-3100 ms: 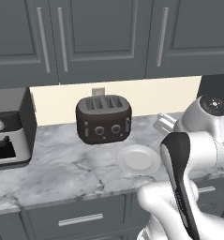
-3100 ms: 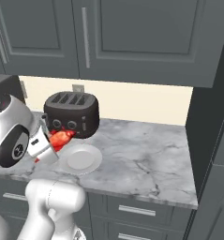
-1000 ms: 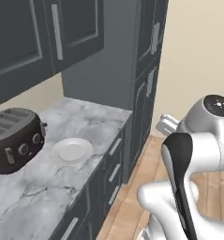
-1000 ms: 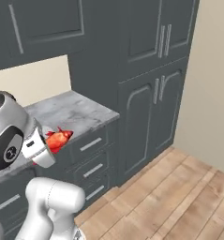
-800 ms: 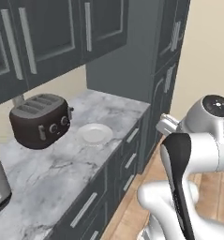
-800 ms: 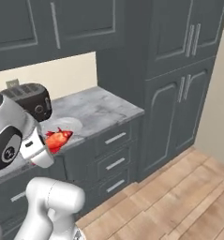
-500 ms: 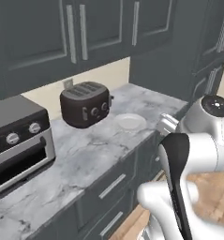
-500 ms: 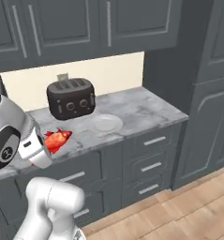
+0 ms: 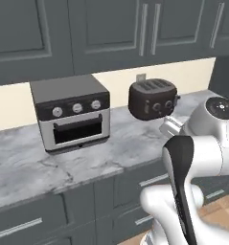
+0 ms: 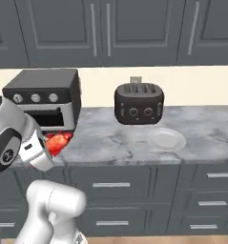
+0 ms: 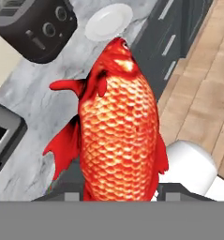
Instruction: Place the fish on the counter behind the older fish on the same shelf of the fridge to maintain FIFO order. Close the fridge door when finished.
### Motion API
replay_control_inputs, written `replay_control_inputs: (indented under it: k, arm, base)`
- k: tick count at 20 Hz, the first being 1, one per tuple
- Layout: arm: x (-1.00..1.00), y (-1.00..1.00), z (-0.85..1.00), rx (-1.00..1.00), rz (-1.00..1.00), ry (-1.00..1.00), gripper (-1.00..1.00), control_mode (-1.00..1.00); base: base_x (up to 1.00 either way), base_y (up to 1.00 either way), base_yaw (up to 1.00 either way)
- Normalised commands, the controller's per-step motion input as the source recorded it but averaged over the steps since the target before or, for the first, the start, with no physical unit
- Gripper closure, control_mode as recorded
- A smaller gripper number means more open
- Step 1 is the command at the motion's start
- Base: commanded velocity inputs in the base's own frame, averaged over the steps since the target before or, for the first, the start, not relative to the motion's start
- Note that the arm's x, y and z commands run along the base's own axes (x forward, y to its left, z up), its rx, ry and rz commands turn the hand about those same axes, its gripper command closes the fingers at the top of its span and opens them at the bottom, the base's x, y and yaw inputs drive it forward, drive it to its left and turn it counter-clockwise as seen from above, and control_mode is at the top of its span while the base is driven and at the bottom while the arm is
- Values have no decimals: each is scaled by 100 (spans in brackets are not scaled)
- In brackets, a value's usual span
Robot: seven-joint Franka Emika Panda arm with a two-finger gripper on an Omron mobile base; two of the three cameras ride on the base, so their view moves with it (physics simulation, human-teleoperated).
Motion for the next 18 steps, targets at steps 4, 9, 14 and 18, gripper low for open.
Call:
replay_control_inputs:
  k: [4,9,14,18]
  arm:
    - [0,0,0,0,0,0,100,100]
    - [0,0,0,0,0,0,100,100]
    - [0,0,0,0,0,0,100,100]
    - [0,0,0,0,0,0,100,100]
  base:
    - [-39,3,72]
    - [-36,20,73]
    - [-19,39,75]
    - [-4,46,76]
